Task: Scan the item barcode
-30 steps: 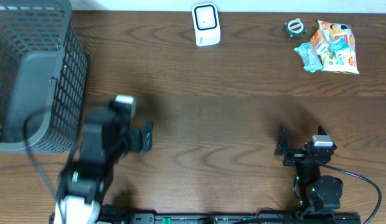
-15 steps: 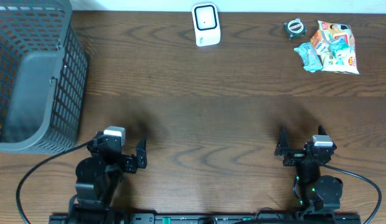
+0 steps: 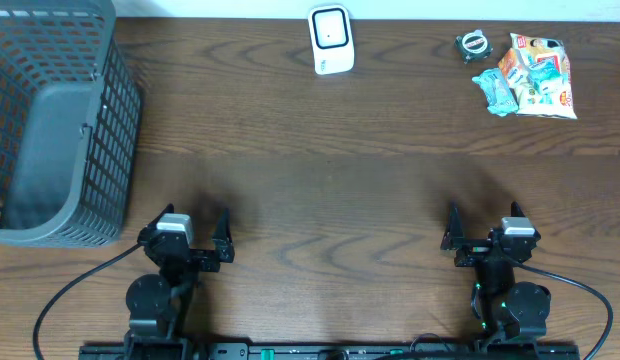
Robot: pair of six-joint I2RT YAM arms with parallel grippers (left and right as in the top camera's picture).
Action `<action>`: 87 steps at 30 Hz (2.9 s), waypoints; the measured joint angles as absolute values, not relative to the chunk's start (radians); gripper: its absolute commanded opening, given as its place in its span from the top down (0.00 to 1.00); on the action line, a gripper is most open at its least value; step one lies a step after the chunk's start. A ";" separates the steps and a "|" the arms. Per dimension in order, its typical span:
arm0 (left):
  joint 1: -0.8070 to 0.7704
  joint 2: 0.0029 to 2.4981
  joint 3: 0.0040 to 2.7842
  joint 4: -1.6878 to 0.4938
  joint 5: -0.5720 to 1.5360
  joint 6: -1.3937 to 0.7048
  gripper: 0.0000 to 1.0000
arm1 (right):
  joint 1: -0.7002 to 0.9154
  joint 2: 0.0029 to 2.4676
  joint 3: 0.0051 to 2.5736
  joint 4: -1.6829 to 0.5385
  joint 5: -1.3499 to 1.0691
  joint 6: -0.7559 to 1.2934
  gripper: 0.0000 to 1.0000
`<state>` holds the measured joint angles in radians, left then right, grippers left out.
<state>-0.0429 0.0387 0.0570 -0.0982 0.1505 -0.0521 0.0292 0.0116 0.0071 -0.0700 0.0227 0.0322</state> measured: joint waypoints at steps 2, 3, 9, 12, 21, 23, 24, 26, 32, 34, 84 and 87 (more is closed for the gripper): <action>-0.032 0.019 0.056 -0.092 0.150 -0.052 0.02 | 0.029 0.012 0.007 -0.070 0.022 0.032 0.01; -0.027 0.014 0.056 -0.085 0.151 -0.053 0.02 | 0.029 0.012 0.007 -0.070 0.022 0.032 0.01; -0.007 0.010 0.027 -0.023 0.155 -0.083 0.02 | 0.029 0.012 0.007 -0.070 0.022 0.032 0.01; -0.007 0.010 0.020 -0.005 0.159 -0.108 0.02 | 0.029 0.012 0.007 -0.070 0.022 0.032 0.01; -0.023 0.010 0.019 -0.019 0.159 -0.074 0.02 | 0.029 0.012 0.007 -0.070 0.022 0.032 0.01; -0.038 0.010 0.019 -0.019 0.159 -0.049 0.02 | 0.029 0.012 0.007 -0.070 0.022 0.032 0.01; -0.044 0.010 0.019 -0.019 0.159 -0.037 0.02 | 0.029 0.012 0.007 -0.070 0.022 0.032 0.01; -0.051 0.010 0.019 -0.019 0.159 -0.025 0.02 | 0.029 0.012 0.007 -0.070 0.022 0.032 0.01; -0.051 0.010 0.019 -0.019 0.158 -0.030 0.02 | 0.029 0.012 0.007 -0.070 0.022 0.032 0.01; -0.051 0.010 0.019 -0.019 0.156 -0.030 0.02 | 0.029 0.012 0.007 -0.070 0.022 0.032 0.01; -0.051 0.010 0.021 -0.026 0.124 -0.052 0.02 | 0.029 0.012 0.007 -0.070 0.022 0.032 0.01; -0.051 0.010 0.021 -0.026 0.124 -0.052 0.02 | 0.029 0.012 0.007 -0.070 0.022 0.032 0.01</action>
